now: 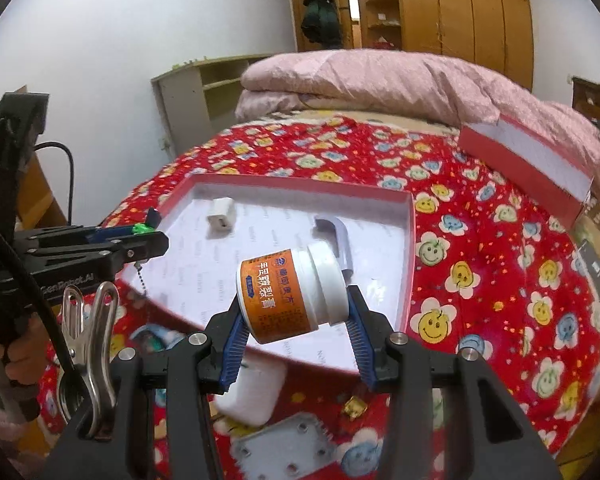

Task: Organize rigid objects
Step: 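Carry the bottle and keychain into the red tray and open both grippers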

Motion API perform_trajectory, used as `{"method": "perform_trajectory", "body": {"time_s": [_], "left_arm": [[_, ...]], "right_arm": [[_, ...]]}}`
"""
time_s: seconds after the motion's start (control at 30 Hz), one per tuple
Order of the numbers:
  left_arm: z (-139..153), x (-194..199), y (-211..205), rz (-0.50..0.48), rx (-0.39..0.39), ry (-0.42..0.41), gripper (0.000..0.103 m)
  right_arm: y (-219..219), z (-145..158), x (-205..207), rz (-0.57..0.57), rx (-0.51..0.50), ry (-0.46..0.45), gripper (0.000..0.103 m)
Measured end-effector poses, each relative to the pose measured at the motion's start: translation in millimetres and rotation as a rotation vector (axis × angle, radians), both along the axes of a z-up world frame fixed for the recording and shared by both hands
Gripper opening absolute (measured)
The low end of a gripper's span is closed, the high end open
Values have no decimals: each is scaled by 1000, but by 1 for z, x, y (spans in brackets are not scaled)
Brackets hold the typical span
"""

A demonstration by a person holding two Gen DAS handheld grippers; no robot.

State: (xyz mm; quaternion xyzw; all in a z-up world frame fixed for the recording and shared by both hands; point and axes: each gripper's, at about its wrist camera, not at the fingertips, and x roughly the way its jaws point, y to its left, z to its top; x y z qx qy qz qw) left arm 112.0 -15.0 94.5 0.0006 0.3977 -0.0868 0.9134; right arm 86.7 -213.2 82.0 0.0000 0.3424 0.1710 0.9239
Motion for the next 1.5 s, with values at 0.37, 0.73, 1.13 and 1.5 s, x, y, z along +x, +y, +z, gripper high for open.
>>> {"method": "perform_trajectory", "body": {"time_s": [0.37, 0.73, 1.13, 1.5], "left_arm": [[-32, 28, -17, -3, 50, 66, 25], [-45, 36, -21, 6, 82, 64, 25], [-45, 34, -22, 5, 88, 57, 26], [-45, 35, -23, 14, 95, 62, 29]], "right_arm": [[-7, -27, 32, -42, 9, 56, 46], [2, -43, 42, -31, -11, 72, 47], [3, -45, 42, -36, -22, 61, 47], [2, -44, 42, -34, -13, 47, 48]]}}
